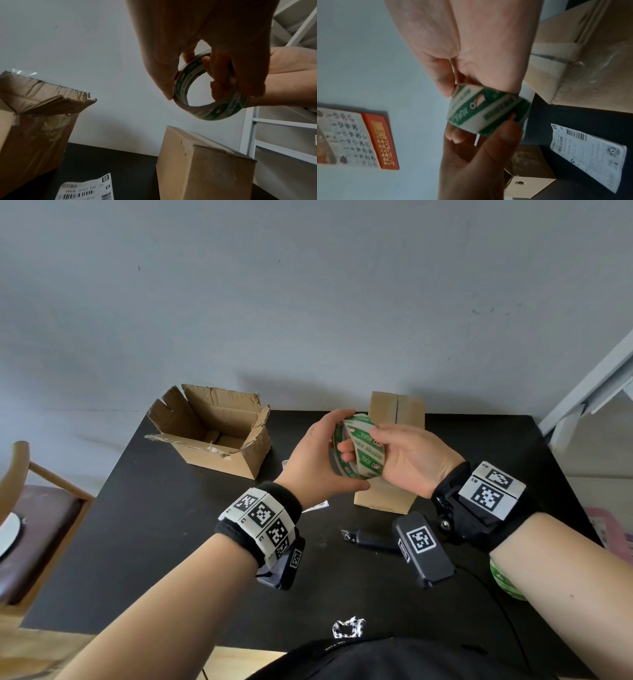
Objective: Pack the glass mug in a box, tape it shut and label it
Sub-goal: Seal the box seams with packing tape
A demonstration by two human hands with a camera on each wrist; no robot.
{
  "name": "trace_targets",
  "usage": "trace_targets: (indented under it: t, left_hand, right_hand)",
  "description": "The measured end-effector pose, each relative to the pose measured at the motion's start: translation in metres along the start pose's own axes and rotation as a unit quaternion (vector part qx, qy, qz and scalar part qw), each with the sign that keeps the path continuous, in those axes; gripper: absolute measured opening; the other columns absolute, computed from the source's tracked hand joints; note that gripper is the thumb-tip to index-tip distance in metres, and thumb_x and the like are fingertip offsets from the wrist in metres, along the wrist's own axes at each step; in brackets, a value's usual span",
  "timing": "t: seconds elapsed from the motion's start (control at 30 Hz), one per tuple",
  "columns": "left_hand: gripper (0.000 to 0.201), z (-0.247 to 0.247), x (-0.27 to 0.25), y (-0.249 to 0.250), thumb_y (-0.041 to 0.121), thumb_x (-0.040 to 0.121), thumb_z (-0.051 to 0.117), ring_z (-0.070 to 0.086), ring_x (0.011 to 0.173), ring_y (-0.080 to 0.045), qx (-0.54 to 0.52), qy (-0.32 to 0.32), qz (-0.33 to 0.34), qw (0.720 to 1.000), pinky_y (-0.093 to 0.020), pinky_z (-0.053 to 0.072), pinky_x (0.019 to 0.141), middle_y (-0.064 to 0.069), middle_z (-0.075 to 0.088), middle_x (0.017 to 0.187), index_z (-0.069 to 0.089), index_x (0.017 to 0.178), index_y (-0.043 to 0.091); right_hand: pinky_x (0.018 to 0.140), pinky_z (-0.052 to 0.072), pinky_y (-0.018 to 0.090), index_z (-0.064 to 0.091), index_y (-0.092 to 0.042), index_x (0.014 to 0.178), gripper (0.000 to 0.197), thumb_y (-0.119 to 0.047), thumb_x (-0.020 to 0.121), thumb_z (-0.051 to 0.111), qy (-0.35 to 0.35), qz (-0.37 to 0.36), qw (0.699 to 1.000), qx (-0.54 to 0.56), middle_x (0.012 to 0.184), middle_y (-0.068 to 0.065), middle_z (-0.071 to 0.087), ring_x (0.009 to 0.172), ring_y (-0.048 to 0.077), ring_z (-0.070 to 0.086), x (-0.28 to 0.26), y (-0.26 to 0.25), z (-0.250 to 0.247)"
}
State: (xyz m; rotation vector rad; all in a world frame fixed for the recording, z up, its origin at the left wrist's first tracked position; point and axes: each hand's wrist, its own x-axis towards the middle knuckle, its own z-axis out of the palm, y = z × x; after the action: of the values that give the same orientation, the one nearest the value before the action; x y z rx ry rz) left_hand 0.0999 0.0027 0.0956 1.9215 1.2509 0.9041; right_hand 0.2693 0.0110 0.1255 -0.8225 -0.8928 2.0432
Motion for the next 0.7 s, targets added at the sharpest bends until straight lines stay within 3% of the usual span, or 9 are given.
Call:
trace_targets:
  t: [0.1,0.3,0.53,0.63,0.7]
  left_hand:
    - [0.098,0.0003,-0.0013,-0.0014,0.038,0.051,0.083,0.051,0.12,-0.01,-0.023,-0.008,-0.009,1.0,-0.04,0.046,0.101,0.009,0.053,0.126,0.035,0.136,0.025]
    - [0.097,-0.001,0.0009,-0.0016,0.044,0.051,0.08,0.052,0.12,-0.01,-0.025,-0.015,-0.01,1.0,-0.039,0.047,0.1,0.009,0.053,0.125,0.035,0.135,0.028]
    - [0.093,-0.0009,0.0018,-0.0053,0.023,0.056,0.086,0.052,0.118,-0.009,-0.018,-0.016,-0.002,1.0,-0.032,0.048,0.098,0.009,0.052,0.124,0.032,0.131,0.034]
    - [0.093,0.0004,0.0018,-0.0045,0.021,0.057,0.085,0.048,0.12,-0.012,0.024,-0.01,0.03,0.999,-0.031,0.045,0.101,0.008,0.05,0.124,0.035,0.135,0.026]
    - [0.092,0.0012,0.0025,-0.0037,0.016,0.057,0.085,0.045,0.12,-0.01,0.049,0.002,0.051,0.998,-0.021,0.041,0.101,0.005,0.047,0.126,0.038,0.135,0.018]
  right_hand:
    - [0.081,0.054,0.036,0.056,0.001,0.114,0.032,-0.004,0.093,0.032,-0.025,0.017,1.0,0.005,0.093,0.016,0.069,0.086,0.024,0.066,-0.0021,-0.0028,-0.0005]
    - [0.079,0.054,0.035,0.056,0.001,0.113,0.033,-0.009,0.096,0.029,0.005,0.02,1.0,0.019,0.092,0.017,0.068,0.081,0.023,0.066,-0.0006,-0.0009,0.0009]
    - [0.071,0.057,0.033,0.054,0.003,0.115,0.035,0.001,0.093,0.027,0.0,0.019,1.0,0.007,0.091,0.019,0.067,0.079,0.023,0.066,-0.0009,-0.0015,0.0024]
    - [0.069,0.058,0.033,0.055,0.005,0.11,0.03,-0.004,0.096,0.031,0.016,0.005,1.0,0.017,0.085,0.021,0.066,0.072,0.024,0.066,-0.0009,0.0016,0.0041]
    - [0.066,0.057,0.032,0.056,0.006,0.106,0.028,-0.007,0.097,0.033,0.034,-0.006,0.999,0.009,0.08,0.022,0.066,0.069,0.025,0.065,-0.001,0.003,0.0049]
